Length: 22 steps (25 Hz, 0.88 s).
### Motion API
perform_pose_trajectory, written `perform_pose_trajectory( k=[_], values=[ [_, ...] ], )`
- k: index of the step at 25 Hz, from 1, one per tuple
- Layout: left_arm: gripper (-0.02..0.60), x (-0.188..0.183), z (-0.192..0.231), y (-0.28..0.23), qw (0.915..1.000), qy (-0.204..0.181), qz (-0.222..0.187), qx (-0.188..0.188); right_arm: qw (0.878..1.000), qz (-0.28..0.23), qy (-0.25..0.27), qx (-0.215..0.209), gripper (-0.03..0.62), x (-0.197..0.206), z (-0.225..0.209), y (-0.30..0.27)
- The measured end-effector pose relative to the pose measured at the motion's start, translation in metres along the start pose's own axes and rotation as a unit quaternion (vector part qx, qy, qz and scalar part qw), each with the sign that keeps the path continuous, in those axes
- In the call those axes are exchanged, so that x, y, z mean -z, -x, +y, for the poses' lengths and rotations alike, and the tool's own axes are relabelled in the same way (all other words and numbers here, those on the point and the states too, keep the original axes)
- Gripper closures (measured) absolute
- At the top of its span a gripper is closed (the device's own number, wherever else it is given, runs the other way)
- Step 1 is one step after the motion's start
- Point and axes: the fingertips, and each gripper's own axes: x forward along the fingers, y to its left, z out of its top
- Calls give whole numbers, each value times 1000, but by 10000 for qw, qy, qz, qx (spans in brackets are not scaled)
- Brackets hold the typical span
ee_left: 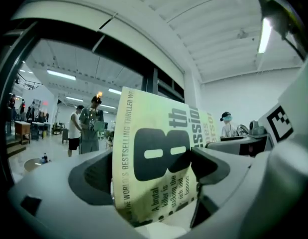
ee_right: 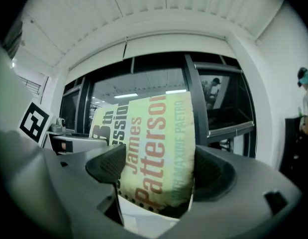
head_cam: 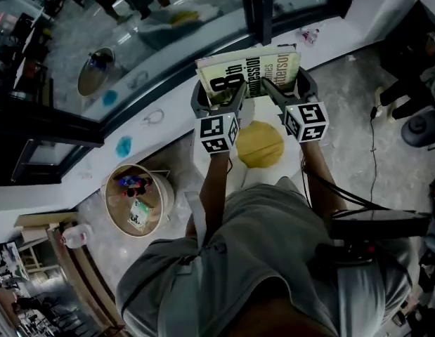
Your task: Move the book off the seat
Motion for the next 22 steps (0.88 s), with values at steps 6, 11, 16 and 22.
perform_pose_trajectory(
  k=[6,11,16,22],
  values=[
    [114,-26,-16,12,9994,-210,-235,107,9994,-325,54,70,205,-24,3,23],
    [114,-24,-28,14,9992,-281,-163,219,9990,-380,-54,230,204,-21,-4,36],
    [114,-22,-34,13,9992,-335,-194,137,9988,-450,-87,154,205,-18,-11,38],
    [115,-20,-36,19,9992,-349,-144,-144,9989,-421,-136,-129,206,-16,-11,35]
  ],
)
